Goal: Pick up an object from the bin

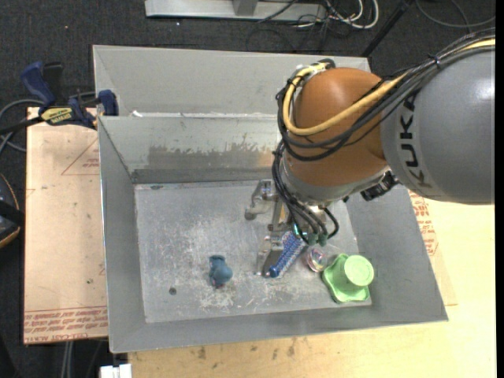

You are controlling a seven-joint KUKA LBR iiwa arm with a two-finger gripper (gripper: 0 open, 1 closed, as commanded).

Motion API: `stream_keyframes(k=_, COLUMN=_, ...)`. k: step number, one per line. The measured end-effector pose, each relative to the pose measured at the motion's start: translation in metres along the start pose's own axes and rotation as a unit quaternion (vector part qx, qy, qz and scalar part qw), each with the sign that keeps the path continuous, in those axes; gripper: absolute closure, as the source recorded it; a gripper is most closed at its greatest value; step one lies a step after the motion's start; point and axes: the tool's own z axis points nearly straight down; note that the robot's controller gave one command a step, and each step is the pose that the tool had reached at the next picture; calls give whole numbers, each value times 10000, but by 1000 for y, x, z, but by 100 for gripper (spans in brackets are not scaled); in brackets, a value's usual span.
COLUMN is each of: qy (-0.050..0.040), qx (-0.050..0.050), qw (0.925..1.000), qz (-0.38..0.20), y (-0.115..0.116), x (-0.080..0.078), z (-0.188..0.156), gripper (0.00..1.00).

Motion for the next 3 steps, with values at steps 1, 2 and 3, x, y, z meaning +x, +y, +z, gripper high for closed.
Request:
stream_keyframes(k=1, qy=-69, qx=-15, qw=9996, qz=277, y=21, x=21, z=149, gripper=0)
stream_keyframes(k=2, qy=-60, qx=-5, qw=9999, qz=-113, y=14, x=-7, z=132, gripper=0)
stream_keyframes(k=3, qy=-36, qx=-1, qw=9998, qz=-220, y=9, x=3, z=129, gripper=0)
